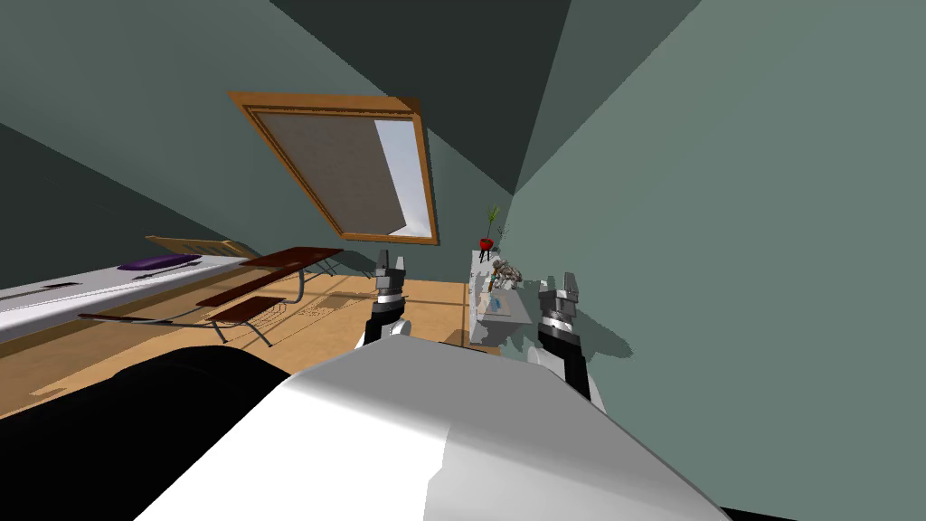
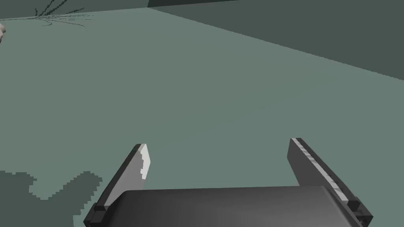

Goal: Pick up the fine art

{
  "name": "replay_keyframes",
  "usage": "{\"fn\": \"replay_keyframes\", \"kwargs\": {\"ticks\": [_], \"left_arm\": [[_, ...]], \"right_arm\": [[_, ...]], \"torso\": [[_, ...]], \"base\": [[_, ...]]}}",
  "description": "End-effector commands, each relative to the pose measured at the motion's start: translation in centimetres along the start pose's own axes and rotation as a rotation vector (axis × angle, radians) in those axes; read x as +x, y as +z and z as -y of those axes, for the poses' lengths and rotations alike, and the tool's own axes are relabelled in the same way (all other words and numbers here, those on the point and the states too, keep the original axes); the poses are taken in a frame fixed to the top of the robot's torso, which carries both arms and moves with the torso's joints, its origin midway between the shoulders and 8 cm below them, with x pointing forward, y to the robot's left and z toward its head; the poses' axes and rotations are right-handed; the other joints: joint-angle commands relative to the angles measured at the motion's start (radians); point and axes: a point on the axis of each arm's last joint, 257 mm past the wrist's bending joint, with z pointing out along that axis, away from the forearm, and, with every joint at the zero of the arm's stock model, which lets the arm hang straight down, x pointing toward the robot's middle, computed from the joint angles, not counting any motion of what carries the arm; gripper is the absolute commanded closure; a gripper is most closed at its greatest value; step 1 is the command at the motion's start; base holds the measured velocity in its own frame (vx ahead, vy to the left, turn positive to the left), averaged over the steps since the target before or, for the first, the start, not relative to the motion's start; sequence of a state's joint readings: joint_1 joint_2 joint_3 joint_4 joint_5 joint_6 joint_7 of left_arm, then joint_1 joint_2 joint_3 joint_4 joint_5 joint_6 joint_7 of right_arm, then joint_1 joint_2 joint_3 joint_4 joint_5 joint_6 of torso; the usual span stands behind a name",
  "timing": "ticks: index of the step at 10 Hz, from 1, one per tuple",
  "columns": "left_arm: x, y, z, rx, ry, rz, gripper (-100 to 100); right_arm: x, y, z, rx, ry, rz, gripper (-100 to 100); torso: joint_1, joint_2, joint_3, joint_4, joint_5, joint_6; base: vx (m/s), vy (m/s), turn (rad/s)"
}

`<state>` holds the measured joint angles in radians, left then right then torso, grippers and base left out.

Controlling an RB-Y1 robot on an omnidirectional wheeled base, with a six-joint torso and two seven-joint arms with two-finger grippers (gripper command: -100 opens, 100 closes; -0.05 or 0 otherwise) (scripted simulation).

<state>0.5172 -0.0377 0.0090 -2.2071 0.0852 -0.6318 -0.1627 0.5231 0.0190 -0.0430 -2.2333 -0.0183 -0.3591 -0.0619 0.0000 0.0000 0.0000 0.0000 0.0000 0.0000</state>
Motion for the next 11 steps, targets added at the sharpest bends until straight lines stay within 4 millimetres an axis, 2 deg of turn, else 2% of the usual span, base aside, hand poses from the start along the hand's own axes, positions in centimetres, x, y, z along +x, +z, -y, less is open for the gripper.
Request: {"fn": "replay_keyframes", "kwargs": {"ticks": [1, 5, 11], "left_arm": [[0.0, 0.0, 0.0, 0.000, 0.000, 0.000, 0], [0.0, 0.0, 0.0, 0.000, 0.000, 0.000, 0], [0.0, 0.0, 0.0, 0.000, 0.000, 0.000, 0]], "right_arm": [[0.5, 0.0, 0.3, 0.000, -0.030, -0.038, -100], [2.5, -0.6, 1.8, -0.003, -0.143, -0.166, -100], [6.2, -3.0, 5.4, -0.044, -0.346, -0.396, -100]], "torso": [[0.000, 0.000, 0.000, 0.000, 0.000, 0.000], [0.004, 0.003, 0.002, 0.001, 0.001, 0.000], [0.007, 0.006, 0.004, 0.001, 0.002, 0.000]], "base": [[-0.009, 0.014, -0.013], [-0.042, 0.061, -0.030], [-0.094, 0.109, -0.050]]}}
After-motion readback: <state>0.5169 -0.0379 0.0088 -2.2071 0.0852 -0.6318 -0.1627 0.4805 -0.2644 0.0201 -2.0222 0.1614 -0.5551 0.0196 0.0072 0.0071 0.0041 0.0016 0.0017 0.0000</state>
